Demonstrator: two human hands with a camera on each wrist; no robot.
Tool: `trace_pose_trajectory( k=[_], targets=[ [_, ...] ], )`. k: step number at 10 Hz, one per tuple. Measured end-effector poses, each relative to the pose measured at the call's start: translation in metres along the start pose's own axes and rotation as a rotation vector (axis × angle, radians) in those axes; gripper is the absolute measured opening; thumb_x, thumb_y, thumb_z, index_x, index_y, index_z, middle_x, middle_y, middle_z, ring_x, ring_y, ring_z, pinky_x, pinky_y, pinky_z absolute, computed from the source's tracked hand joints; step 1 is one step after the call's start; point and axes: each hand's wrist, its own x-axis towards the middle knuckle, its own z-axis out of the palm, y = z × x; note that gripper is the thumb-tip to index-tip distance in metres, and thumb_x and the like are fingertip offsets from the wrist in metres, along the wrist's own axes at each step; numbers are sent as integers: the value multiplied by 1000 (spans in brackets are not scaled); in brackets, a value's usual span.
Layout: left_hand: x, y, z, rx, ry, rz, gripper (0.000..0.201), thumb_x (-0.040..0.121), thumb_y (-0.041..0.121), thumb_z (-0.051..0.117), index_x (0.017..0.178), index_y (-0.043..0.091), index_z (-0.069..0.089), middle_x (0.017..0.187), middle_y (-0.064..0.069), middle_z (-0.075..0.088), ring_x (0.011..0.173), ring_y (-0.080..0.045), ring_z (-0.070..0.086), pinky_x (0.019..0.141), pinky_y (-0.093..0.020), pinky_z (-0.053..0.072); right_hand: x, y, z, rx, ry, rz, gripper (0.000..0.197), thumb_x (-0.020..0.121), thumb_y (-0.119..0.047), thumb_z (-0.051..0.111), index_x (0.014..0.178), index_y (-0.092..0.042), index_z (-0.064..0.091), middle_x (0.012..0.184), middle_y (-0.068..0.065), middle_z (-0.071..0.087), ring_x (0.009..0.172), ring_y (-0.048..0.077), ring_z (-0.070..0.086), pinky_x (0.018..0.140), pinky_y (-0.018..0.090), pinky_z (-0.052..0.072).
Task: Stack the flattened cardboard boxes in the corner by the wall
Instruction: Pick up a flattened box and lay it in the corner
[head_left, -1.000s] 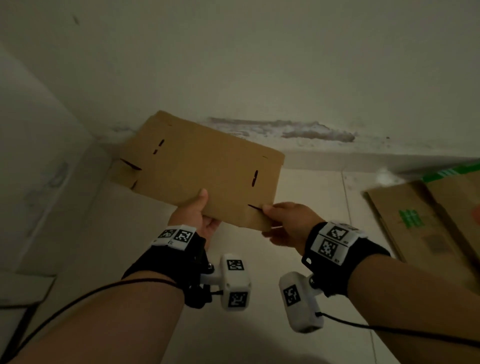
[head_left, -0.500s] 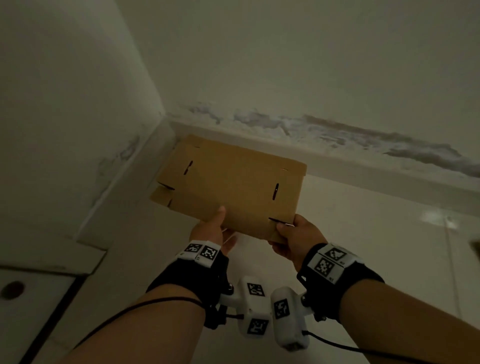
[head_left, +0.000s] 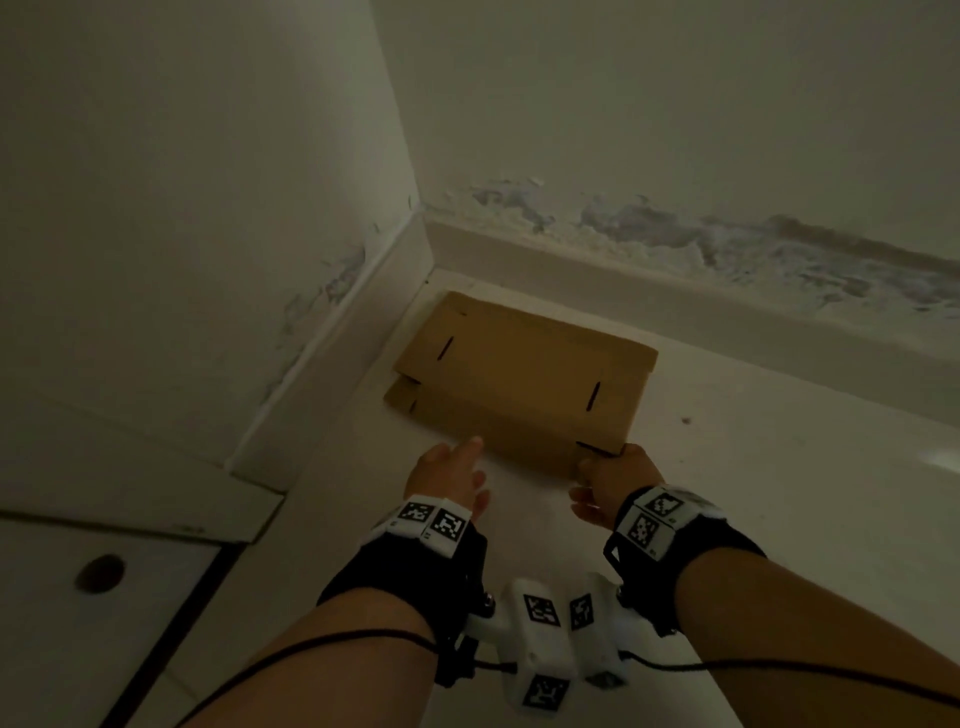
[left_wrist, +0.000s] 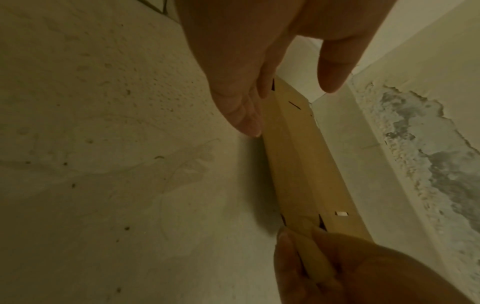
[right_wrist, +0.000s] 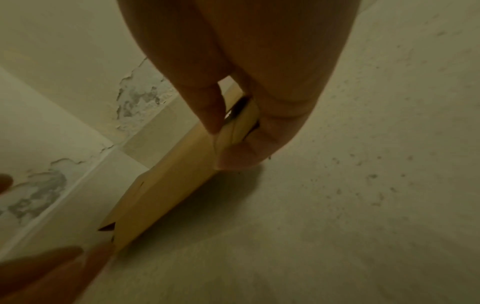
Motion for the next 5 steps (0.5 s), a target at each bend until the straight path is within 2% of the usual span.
trace_pose_trajectory(
  k=[1,2,3,4,5],
  targets=[
    [1,1,-1,3,-1,-6,55,88,20,54,140,10,40,133,-19,51,114,-29,55,64,-30,45,6,-8,4,65,-12,-11,44,87,2,49,125,-18,38,120,19,52,87,33,59,57,39,54],
    [-1,1,2,12,-8,-3,52,89,21,53,138,10,43,125,-17,52,108,-29,55,72,-33,46,1,-8,1,-9,-30,-51,60,89,5,45,143,-9,22,138,26,42,102,34,56,73,36,55],
    [-6,1,9,19,-29,-3,50,90,25,53,136,8,45,131,-17,51,109,-29,54,81,-36,45,0,-3,-12,75,44,16,56,91,3,43,143,-1,21,143,28,36,116,32,54,80,37,53],
    [-15,2,17,37,-27,22,52,89,33,53,133,7,46,126,-17,53,102,-28,54,86,-38,48,-11,-6,-37,-303,-26,-100,46,94,-14,44,139,-6,36,141,15,48,114,16,54,112,44,30],
    [-27,3,31,74,-46,53,47,88,38,54,126,11,51,99,-10,56,97,-26,55,88,-39,49,-33,-20,-64,-73,-40,-54,48,91,-11,48,138,-13,38,130,16,54,102,19,57,89,40,48]
  ],
)
